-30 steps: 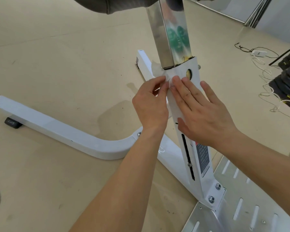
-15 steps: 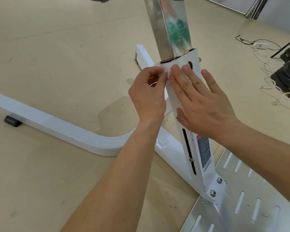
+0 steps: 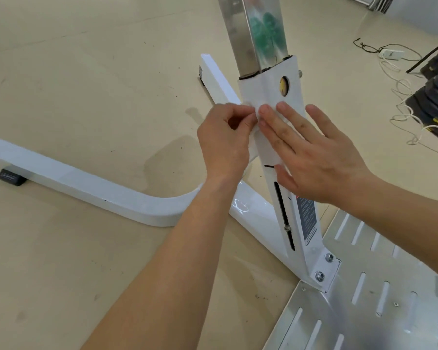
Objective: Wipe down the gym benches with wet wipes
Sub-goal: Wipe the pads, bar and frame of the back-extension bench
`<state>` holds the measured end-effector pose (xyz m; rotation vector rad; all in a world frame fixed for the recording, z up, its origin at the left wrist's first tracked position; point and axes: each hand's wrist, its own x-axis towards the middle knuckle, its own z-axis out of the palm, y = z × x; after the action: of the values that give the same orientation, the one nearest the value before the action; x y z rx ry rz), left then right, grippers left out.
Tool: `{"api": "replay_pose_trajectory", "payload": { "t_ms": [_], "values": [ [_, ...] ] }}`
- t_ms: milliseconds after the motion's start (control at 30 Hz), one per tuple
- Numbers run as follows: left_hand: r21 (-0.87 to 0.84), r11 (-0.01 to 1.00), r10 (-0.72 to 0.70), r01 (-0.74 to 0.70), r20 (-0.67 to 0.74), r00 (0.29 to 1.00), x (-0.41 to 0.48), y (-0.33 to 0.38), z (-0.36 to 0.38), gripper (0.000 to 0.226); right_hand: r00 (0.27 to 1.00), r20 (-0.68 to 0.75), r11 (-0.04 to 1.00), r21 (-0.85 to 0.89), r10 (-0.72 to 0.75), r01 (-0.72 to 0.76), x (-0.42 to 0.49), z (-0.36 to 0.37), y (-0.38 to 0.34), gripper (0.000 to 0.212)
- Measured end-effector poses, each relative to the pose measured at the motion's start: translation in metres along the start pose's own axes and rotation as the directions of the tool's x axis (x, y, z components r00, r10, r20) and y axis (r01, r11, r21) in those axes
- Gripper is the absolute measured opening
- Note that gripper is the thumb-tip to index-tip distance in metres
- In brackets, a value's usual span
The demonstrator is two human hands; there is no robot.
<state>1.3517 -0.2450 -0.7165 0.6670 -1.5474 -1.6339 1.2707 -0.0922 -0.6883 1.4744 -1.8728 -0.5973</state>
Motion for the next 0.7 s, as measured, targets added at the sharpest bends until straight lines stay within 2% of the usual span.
{"api": "replay_pose_trajectory", "payload": {
  "t_ms": [167, 333, 433, 700],
  "values": [
    [0.047, 0.994, -0.105, 0.103, 0.045, 0.993, -0.027, -0.013, 0.003, 0.004, 0.999, 0.047, 1.000, 0.006, 0.011, -0.011, -0.028, 0.001, -0.020, 0.078],
    [-0.022, 1.000, 0.001, -0.003, -0.076, 0.997, 0.015, 0.023, 0.000, 0.005, 0.995, 0.036, 0.994, 0.061, 0.091, -0.093, 0.026, -0.015, 0.000, 0.075],
    [-0.066, 0.998, 0.010, -0.019, -0.123, 0.992, 0.020, 0.026, 0.004, 0.004, 0.991, 0.044, 0.987, 0.093, 0.127, -0.131, 0.033, -0.017, -0.002, 0.076],
    [-0.027, 0.992, -0.123, 0.123, -0.003, 0.992, -0.027, -0.020, 0.005, 0.013, 0.997, -0.021, 0.993, 0.086, 0.077, -0.075, -0.026, 0.010, -0.036, 0.073]
  ]
}}
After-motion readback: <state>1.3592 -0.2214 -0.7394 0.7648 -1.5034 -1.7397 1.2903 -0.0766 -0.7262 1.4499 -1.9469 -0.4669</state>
